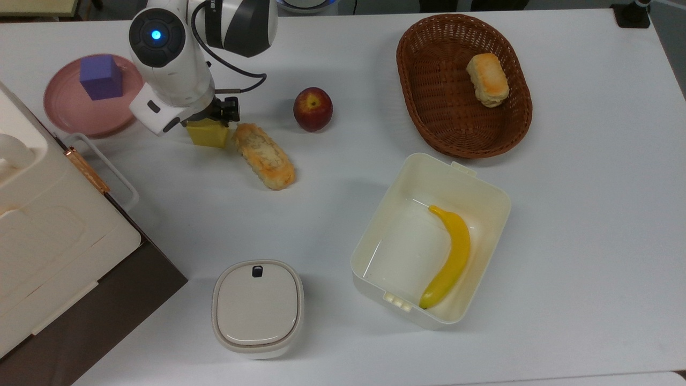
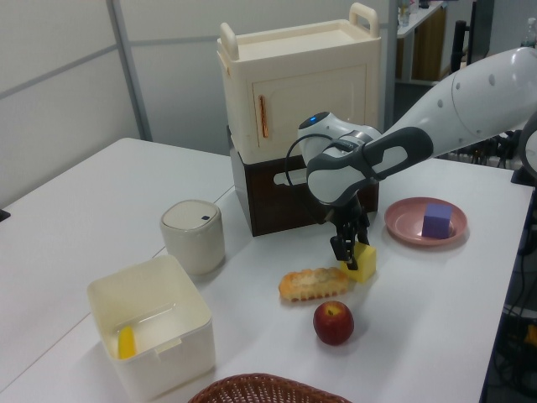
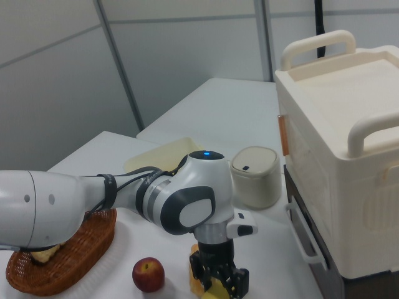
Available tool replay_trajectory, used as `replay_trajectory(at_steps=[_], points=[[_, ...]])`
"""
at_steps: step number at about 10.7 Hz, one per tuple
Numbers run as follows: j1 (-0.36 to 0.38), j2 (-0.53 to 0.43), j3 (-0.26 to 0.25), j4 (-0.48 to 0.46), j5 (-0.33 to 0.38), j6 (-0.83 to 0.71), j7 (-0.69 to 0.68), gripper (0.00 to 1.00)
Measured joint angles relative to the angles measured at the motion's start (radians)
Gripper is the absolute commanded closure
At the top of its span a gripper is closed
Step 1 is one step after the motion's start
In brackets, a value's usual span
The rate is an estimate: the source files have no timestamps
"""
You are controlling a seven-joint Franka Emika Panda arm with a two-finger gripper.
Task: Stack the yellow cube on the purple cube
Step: 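Lift the yellow cube and carry it toward the purple cube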
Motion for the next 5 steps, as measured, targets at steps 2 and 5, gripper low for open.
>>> replay_trajectory(at_steps=[2,5], points=[[-0.001,-0.006,0.0,0.005,0.0,0.0,0.007,0.69],[-0.028,-0.073,-0.012,0.029,-0.001,-0.052,-0.007,0.69]])
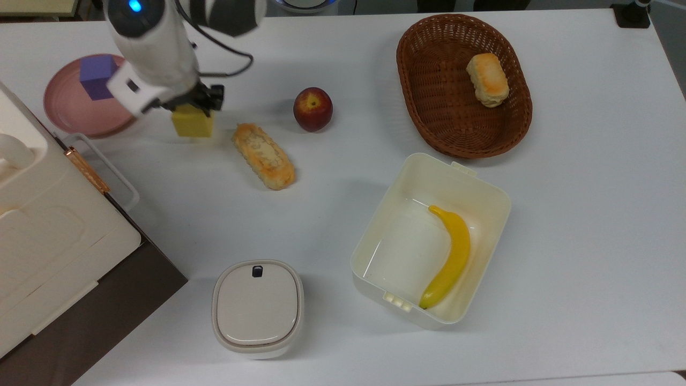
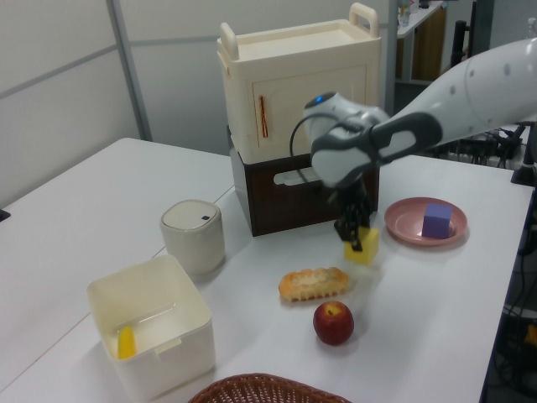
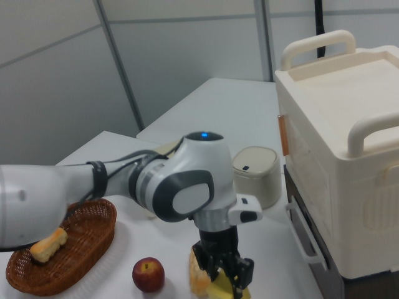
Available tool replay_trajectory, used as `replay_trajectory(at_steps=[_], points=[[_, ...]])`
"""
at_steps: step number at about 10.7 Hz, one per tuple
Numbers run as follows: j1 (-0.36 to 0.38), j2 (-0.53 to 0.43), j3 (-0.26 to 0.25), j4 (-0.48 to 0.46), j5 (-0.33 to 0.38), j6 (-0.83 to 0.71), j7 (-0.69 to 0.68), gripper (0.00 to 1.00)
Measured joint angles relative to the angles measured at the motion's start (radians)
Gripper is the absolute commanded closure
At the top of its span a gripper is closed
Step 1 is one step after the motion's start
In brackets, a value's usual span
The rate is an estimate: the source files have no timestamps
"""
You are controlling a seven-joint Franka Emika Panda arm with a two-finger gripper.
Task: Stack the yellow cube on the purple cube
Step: 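Lift the yellow cube and carry it toward the purple cube, then lower the yellow cube onto the purple cube and open the gripper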
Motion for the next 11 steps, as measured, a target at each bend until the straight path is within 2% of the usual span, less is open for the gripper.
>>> replay_trajectory(at_steps=[2,4,8,11], points=[[-0.06,-0.07,-0.002,0.002,0.0,-0.019,-0.063,0.68],[-0.136,-0.098,-0.004,0.0,-0.004,-0.025,-0.141,0.68],[-0.266,-0.093,-0.005,-0.011,-0.059,-0.025,-0.363,0.67],[-0.324,-0.086,-0.006,-0.011,-0.075,-0.023,-0.524,0.64]])
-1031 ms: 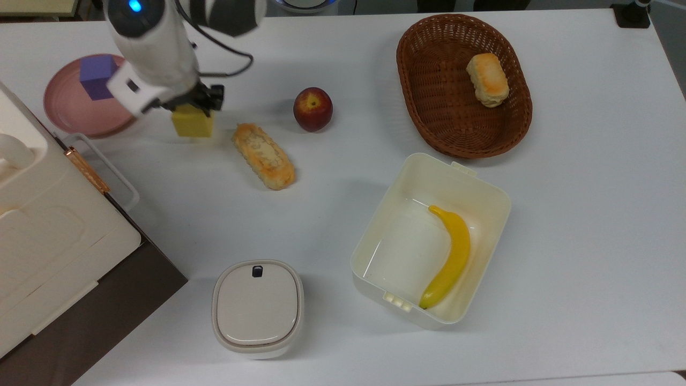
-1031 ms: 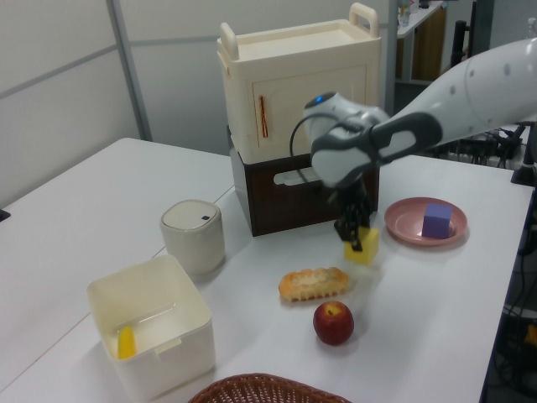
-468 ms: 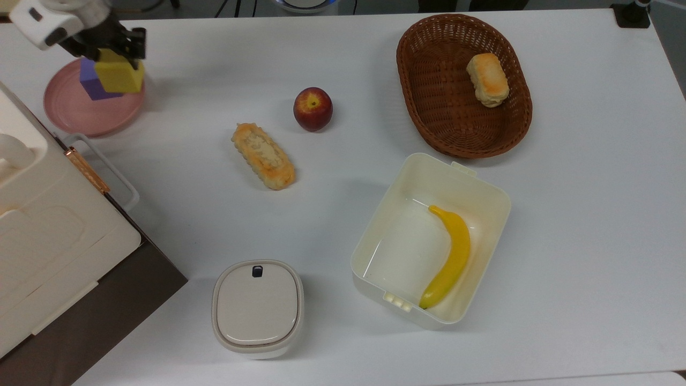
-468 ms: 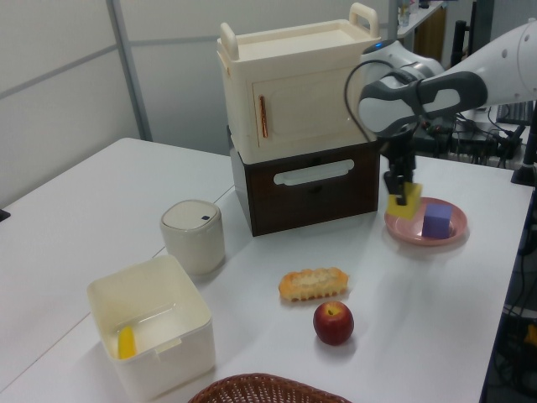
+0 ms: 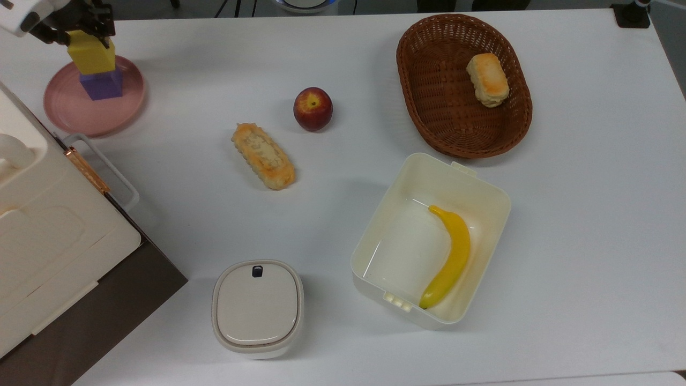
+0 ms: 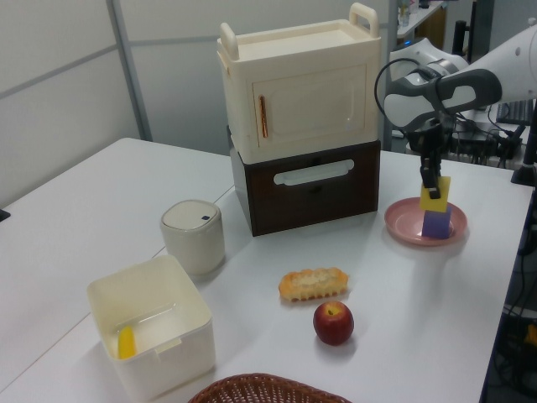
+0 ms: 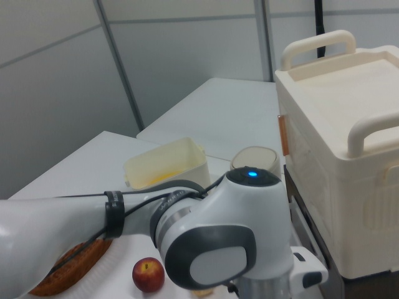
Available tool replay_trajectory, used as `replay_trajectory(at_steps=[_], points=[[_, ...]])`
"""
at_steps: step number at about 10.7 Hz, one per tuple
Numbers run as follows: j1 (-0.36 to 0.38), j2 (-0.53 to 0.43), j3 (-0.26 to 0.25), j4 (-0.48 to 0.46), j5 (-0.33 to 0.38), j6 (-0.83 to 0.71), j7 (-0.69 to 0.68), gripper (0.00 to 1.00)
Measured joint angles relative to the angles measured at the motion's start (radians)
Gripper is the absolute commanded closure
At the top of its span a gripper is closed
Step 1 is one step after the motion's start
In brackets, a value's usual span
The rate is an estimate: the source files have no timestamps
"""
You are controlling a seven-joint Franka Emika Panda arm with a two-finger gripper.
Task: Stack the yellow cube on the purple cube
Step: 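Lower the yellow cube onto the purple cube and open the gripper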
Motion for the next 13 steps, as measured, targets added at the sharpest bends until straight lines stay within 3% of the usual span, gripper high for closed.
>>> replay_trajectory(at_steps=[2,3,4,13], points=[[-0.018,0.008,0.0,0.0,-0.011,0.008,-0.046,0.59],[-0.024,0.014,0.0,0.0,-0.011,0.02,-0.055,0.38],[-0.027,0.021,0.0,0.0,-0.011,0.034,-0.058,0.0],[-0.043,0.015,0.001,0.019,-0.011,0.028,-0.059,0.0]])
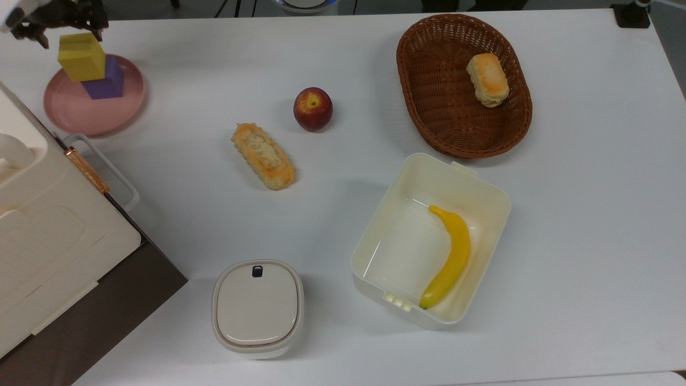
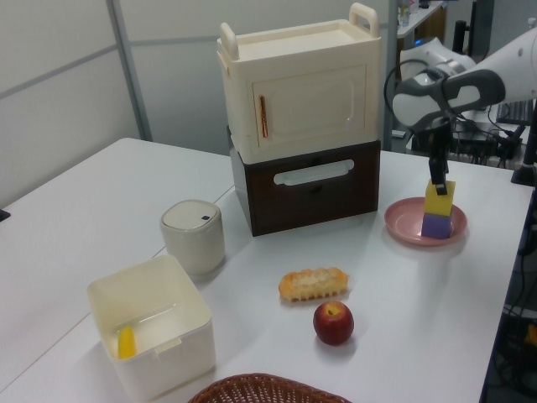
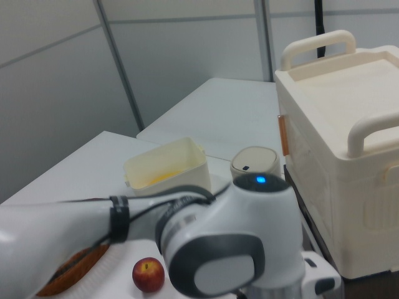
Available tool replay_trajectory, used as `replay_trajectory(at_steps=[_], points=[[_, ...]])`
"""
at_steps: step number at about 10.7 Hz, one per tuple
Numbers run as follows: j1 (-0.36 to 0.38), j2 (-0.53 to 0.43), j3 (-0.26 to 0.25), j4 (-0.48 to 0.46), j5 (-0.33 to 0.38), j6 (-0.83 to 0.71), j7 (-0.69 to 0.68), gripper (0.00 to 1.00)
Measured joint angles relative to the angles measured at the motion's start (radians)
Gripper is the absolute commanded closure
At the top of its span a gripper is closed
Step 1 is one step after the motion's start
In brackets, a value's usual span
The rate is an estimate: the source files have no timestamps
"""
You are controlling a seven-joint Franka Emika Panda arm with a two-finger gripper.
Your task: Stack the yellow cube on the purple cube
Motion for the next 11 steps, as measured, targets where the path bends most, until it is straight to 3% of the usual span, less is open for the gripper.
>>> replay_trajectory(at_steps=[3,5,9,11], points=[[0.018,-0.037,0.036,0.104,0.004,-0.166,0.098,0.0],[0.049,-0.053,0.123,0.126,0.012,-0.2,0.29,0.0],[0.08,-0.079,0.309,0.174,0.124,-0.201,0.584,0.0],[0.16,-0.082,0.332,0.203,0.13,-0.201,0.699,0.0]])
